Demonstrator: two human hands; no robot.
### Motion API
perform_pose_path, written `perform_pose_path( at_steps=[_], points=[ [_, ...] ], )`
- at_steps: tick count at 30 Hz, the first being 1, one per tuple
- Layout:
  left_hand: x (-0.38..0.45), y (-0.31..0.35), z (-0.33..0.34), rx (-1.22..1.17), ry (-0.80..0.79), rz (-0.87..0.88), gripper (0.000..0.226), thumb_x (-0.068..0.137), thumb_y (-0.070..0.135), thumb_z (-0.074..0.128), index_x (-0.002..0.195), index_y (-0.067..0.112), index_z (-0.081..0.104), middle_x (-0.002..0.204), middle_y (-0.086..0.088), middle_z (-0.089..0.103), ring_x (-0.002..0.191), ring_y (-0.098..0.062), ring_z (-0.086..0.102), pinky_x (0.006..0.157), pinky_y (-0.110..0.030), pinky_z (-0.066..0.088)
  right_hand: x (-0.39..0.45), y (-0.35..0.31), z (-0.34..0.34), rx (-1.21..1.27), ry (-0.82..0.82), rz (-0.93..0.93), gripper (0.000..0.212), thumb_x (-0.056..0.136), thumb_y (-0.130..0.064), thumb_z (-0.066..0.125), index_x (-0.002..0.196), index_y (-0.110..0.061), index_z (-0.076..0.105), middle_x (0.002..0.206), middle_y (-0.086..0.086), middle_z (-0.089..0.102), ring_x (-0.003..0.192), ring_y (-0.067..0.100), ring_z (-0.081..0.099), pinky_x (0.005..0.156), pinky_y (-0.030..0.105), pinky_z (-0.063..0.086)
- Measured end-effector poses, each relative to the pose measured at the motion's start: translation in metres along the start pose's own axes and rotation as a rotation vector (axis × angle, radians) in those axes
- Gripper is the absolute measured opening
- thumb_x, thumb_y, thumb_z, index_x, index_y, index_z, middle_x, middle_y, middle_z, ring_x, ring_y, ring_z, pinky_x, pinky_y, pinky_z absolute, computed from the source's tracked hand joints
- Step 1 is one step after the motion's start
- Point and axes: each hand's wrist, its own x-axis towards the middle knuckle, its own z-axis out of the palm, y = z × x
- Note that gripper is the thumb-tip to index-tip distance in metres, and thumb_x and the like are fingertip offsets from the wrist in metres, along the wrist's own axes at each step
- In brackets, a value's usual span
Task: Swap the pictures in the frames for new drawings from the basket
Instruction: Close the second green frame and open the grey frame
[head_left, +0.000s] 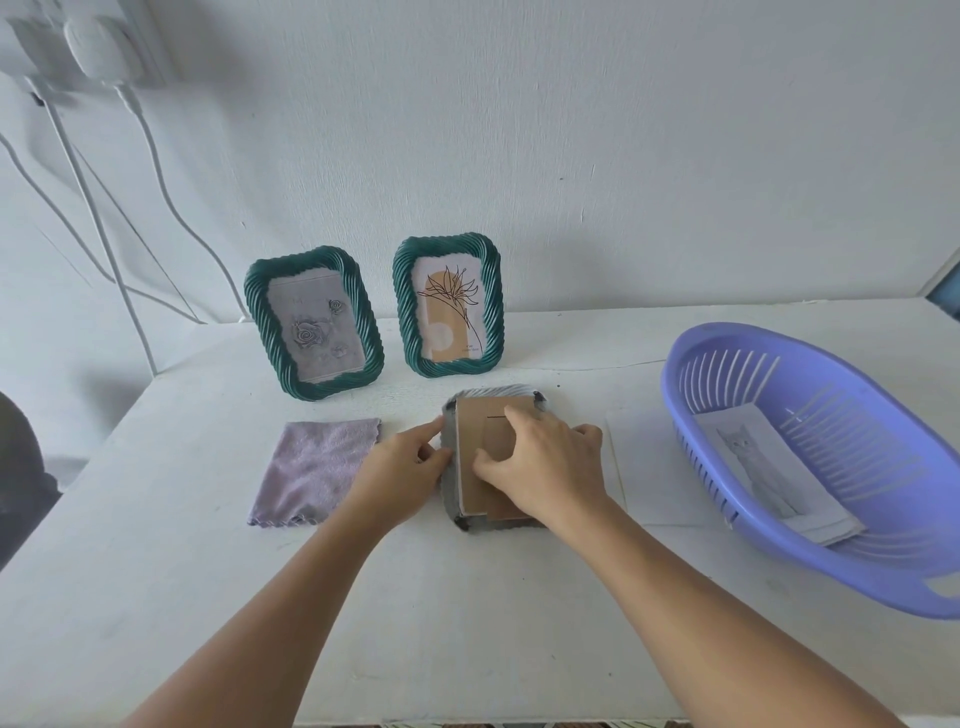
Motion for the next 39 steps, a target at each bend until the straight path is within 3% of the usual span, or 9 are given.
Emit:
perform_pose_path(
  at_steps=[6, 11, 17, 21, 22, 26, 30, 35, 39],
  points=[
    [0.000, -0.001, -0.001, -0.023, -0.015, -0.031, 0.046, 0.102, 0.030, 0.055, 0.148, 0.030, 0.049, 0.087, -0.009, 0.070, 0.071, -0.014, 0.056, 0.068, -0.033, 0.047, 0.001, 0.001, -0.001, 0.043, 0.041, 0.013, 0.047, 0.076, -0.068, 0.045, 0.101, -0.028, 0.048, 0.085, -0.009, 0.062, 0.081, 0.021, 0.061, 0.083, 0.043, 0.039],
    [-0.006, 0.007, -0.002, -0.058, 0.148, 0.036, 0.058, 0.104, 0.047, 0.046, 0.157, 0.039, 0.026, 0.096, 0.006, 0.060, 0.097, -0.014, 0.057, 0.086, -0.032, 0.044, -0.001, 0.003, -0.007, 0.070, 0.066, -0.008, 0.050, 0.079, -0.068, 0.045, 0.111, -0.029, 0.044, 0.092, -0.011, 0.063, 0.085, 0.021, 0.062, 0.081, 0.040, 0.034],
    [-0.004, 0.030, 0.001, -0.239, 0.031, 0.067, 0.057, 0.104, 0.039, 0.050, 0.155, 0.046, 0.024, 0.073, 0.014, 0.063, 0.063, 0.005, 0.059, 0.058, -0.010, 0.041, -0.004, -0.001, -0.016, 0.061, 0.088, -0.012, 0.065, 0.081, -0.076, 0.039, 0.125, -0.028, 0.041, 0.091, -0.008, 0.064, 0.087, 0.022, 0.062, 0.082, 0.041, 0.033],
    [0.002, 0.029, 0.004, -0.399, 0.006, 0.082, 0.059, 0.104, 0.022, 0.054, 0.156, 0.039, 0.031, 0.078, -0.012, 0.068, 0.069, -0.022, 0.062, 0.075, -0.035, 0.059, -0.003, -0.003, -0.021, 0.067, 0.094, -0.005, 0.067, 0.083, -0.075, 0.039, 0.131, -0.029, 0.040, 0.093, -0.008, 0.065, 0.091, 0.020, 0.063, 0.087, 0.042, 0.037],
    [0.002, 0.029, 0.004, -0.459, -0.001, 0.079, 0.058, 0.104, 0.019, 0.054, 0.155, 0.039, 0.033, 0.077, -0.016, 0.063, 0.068, -0.021, 0.060, 0.072, -0.030, 0.057, -0.003, -0.002, -0.022, 0.077, 0.093, 0.001, 0.067, 0.086, -0.074, 0.039, 0.136, -0.030, 0.038, 0.097, -0.007, 0.065, 0.096, 0.020, 0.062, 0.090, 0.043, 0.037],
    [0.004, 0.023, -0.002, -0.611, 0.017, 0.079, 0.057, 0.104, 0.018, 0.055, 0.151, 0.043, 0.035, 0.079, -0.007, 0.060, 0.075, -0.010, 0.060, 0.072, -0.020, 0.051, 0.004, 0.007, -0.028, 0.203, 0.013, 0.079, 0.064, 0.100, -0.061, 0.032, 0.157, -0.035, 0.022, 0.123, 0.001, 0.052, 0.120, 0.023, 0.050, 0.109, 0.047, 0.027],
    [0.005, 0.010, -0.011, -0.650, 0.017, 0.055, 0.056, 0.104, 0.018, 0.056, 0.152, 0.041, 0.039, 0.082, -0.010, 0.060, 0.083, -0.019, 0.062, 0.087, -0.036, 0.051, 0.011, 0.007, -0.031, 0.435, -0.225, 0.050, 0.061, 0.107, -0.046, 0.034, 0.161, -0.037, 0.009, 0.112, -0.004, 0.060, 0.105, 0.016, 0.055, 0.110, 0.041, 0.029],
    [0.001, -0.001, -0.018, -0.528, 0.031, 0.055, 0.056, 0.105, 0.014, 0.054, 0.152, 0.037, 0.037, 0.059, 0.016, 0.050, 0.059, 0.001, 0.048, 0.062, -0.012, 0.039, 0.018, 0.002, -0.021, 0.533, -0.247, -0.003, 0.064, 0.106, -0.038, 0.044, 0.159, -0.041, 0.010, 0.090, -0.009, 0.052, 0.075, 0.005, 0.051, 0.099, 0.038, 0.038],
    [-0.003, -0.013, -0.027, -0.398, 0.031, -0.008, 0.057, 0.105, 0.022, 0.053, 0.156, 0.039, 0.032, 0.066, 0.016, 0.056, 0.052, 0.005, 0.050, 0.047, -0.014, 0.037, 0.021, -0.007, -0.015, 0.541, -0.284, -0.042, 0.069, 0.103, -0.037, 0.052, 0.160, -0.038, 0.012, 0.085, -0.012, 0.047, 0.070, 0.004, 0.048, 0.091, 0.032, 0.042]
  ],
)
